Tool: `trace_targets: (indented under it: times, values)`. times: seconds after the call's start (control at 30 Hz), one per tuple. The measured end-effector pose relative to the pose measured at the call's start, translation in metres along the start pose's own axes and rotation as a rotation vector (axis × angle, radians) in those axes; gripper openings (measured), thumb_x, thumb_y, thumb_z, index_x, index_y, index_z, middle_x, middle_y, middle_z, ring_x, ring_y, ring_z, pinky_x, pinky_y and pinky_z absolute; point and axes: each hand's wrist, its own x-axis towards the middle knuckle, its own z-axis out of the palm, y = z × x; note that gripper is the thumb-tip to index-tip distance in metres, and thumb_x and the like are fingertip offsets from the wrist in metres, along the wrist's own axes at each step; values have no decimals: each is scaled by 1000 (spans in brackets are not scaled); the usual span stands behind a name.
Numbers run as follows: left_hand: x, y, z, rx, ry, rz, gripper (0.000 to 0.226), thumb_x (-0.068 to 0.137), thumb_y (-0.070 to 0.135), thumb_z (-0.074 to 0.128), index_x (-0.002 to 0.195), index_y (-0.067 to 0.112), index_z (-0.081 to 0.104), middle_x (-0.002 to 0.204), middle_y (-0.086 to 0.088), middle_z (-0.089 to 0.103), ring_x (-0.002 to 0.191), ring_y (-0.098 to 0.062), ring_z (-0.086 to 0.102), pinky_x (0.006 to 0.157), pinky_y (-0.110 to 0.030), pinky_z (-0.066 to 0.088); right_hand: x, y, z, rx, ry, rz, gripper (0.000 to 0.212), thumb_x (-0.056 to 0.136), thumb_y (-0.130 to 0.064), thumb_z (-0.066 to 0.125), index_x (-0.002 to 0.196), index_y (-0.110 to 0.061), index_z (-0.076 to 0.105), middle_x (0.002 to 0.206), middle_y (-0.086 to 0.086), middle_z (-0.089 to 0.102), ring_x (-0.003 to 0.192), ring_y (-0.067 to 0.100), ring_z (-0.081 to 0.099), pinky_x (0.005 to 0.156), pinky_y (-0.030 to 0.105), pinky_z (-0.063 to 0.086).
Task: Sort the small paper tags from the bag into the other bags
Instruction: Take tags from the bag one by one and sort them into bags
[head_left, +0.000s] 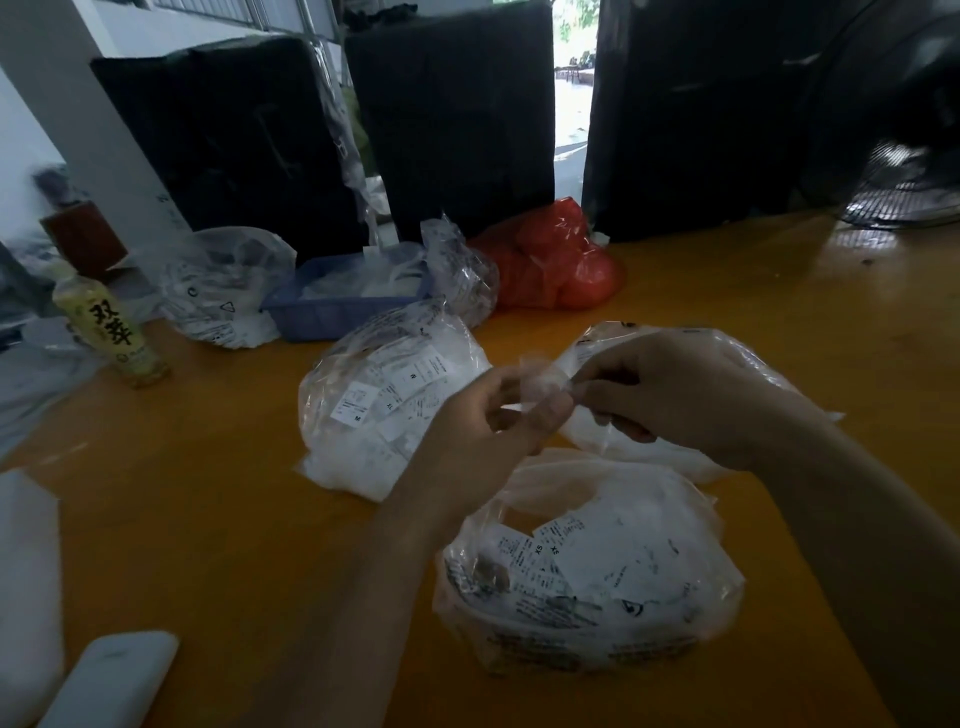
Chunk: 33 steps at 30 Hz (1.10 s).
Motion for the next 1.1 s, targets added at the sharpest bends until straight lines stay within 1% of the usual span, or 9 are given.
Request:
trace_targets:
  times: [0.23, 0.43, 0.5, 0.6, 0.7, 0.83, 0.97, 1.03, 1.1]
  values:
    - [-2, 3, 8, -445, 48, -120, 35, 83, 51, 75, 107, 26, 80, 111, -7, 78, 95, -19, 74, 80, -27, 58, 3, 4, 2, 65, -37, 56, 20, 96, -21, 67, 79, -22, 77, 61, -6, 66, 45, 5, 50, 45, 13, 39]
    - [1, 4, 0, -488, 202, -166, 25, 87, 22, 77, 110, 12, 75, 100, -8, 80, 86, -18, 76, 70, -24, 59, 5, 8, -1, 32, 16, 116, 23, 99, -20, 64, 81, -24, 78, 63, -9, 68, 45, 3, 51, 44, 12, 39]
    - [1, 5, -2, -509, 231, -182, 29, 83, 25, 79, 108, 11, 73, 98, -6, 80, 83, -15, 76, 64, -23, 58, 8, 15, -5, -125, 54, 151, 21, 99, -24, 64, 82, -21, 77, 67, -5, 70, 47, 4, 55, 41, 14, 39]
    - [1, 6, -3, -545, 243, -189, 37, 71, 30, 81, 102, 13, 71, 97, -6, 81, 83, -13, 77, 63, -23, 58, 17, 35, -5, -645, 26, 234, 34, 101, -20, 55, 71, -10, 65, 65, 6, 61, 51, 17, 52, 43, 24, 38]
    - [0, 7, -2, -547, 251, -198, 36, 70, 30, 84, 99, 15, 69, 99, -7, 80, 85, -13, 76, 58, -21, 56, 21, 58, 5, -820, 63, 367, 22, 97, -7, 55, 77, -13, 63, 77, 2, 63, 57, 12, 50, 46, 21, 35]
    - [0, 5, -1, -538, 279, -207, 32, 70, 27, 87, 94, 17, 68, 102, -10, 77, 81, -14, 72, 46, -17, 46, 27, 69, 13, -763, 48, 395, 35, 105, -26, 53, 71, -15, 53, 75, 3, 61, 70, 19, 63, 64, 31, 50]
    - [-1, 6, -2, -501, 233, -181, 41, 67, 32, 86, 100, 16, 67, 103, -7, 81, 81, -10, 75, 48, -16, 46, 23, 44, 1, -776, 114, 222, 55, 107, -46, 41, 67, -13, 59, 63, 0, 60, 54, 14, 55, 53, 26, 42]
    - [-2, 8, -2, -476, 198, -168, 44, 66, 33, 86, 101, 14, 68, 101, -7, 81, 81, -10, 76, 49, -17, 47, 18, 25, 1, -470, 163, 97, 57, 100, -61, 38, 81, -18, 70, 75, -5, 71, 61, 12, 65, 58, 31, 54]
    - [-2, 8, -1, -438, 178, -162, 44, 64, 36, 88, 99, 16, 72, 102, -9, 80, 81, -12, 75, 51, -20, 48, 10, 6, 5, -125, 130, 43, 54, 85, -74, 39, 88, -31, 72, 77, -14, 72, 65, 2, 66, 53, 19, 50]
